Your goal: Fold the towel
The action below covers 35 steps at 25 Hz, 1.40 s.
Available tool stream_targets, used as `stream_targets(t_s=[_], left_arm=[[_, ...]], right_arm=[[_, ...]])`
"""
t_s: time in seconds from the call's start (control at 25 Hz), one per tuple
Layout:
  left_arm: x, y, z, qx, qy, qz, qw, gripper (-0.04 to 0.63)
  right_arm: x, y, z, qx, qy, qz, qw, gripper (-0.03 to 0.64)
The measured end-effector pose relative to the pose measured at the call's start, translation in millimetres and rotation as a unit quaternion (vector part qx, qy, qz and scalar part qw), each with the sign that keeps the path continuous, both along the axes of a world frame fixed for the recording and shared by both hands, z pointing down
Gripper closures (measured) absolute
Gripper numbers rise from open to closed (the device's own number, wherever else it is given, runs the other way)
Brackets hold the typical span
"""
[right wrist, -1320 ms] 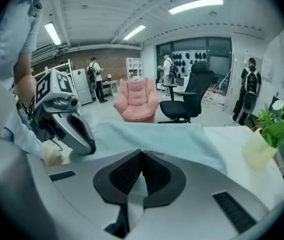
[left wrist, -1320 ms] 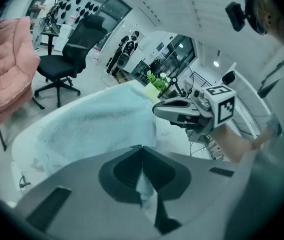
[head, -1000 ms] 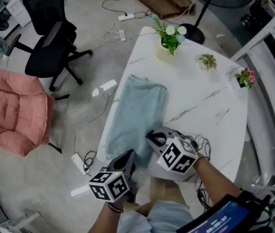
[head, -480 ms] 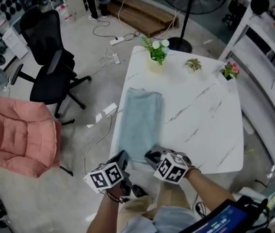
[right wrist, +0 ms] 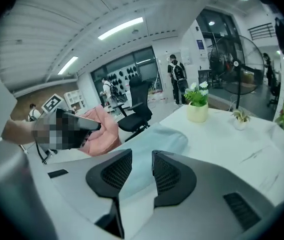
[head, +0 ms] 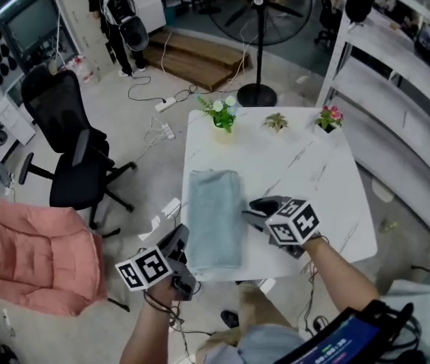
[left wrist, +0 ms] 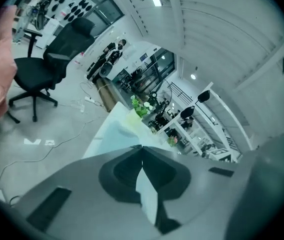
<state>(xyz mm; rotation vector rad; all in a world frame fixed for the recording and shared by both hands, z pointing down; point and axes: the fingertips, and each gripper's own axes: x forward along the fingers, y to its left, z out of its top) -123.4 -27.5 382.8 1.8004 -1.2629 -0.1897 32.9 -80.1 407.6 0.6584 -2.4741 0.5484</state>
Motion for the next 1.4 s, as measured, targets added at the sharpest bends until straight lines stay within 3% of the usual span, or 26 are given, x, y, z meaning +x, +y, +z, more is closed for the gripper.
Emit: stream_targets(t_s=[0.16, 0.36, 0.56, 0.76, 1.0, 1.24, 1.4], left_arm=[[28.8, -48.6, -16.8, 0.006, 0.032, 0.050, 0.9982, 0.588], [74.4, -74.4, 23.0, -0.062, 0.047, 0.104, 0.9916, 0.586], [73.6, -66.2, 81.6, -0.148, 0.048, 0.060, 0.9860, 0.587], [67.1, -57.1, 110.2, -0.209, 0.052, 0.033, 0.9760, 0.586], [66.3, -58.2, 122.6, -0.231, 0.087, 0.015, 0.9690, 0.588], [61.4, -58.7, 127.7, -0.232, 0.066, 0.009, 0.9703, 0.588], [61.3, -57.7, 124.8, -0.224, 0.069, 0.006, 0.9722, 0.588]], right_arm=[[-6.8, -58.2, -21.1, 0.035, 0.027, -0.034, 0.998, 0.433], [-42.0, -121.2, -10.3, 0.031, 0.061, -0.140, 0.988, 0.405], [-79.9, -148.7, 44.3, -0.015, 0.098, -0.244, 0.965, 0.347], [-92.5, -150.2, 91.0, -0.080, 0.120, -0.287, 0.947, 0.347], [-98.0, -141.4, 111.6, -0.149, 0.127, -0.316, 0.928, 0.400], [-104.2, -127.4, 114.7, -0.154, 0.140, -0.357, 0.910, 0.515], [-103.5, -126.9, 106.3, -0.143, 0.137, -0.353, 0.914, 0.534]])
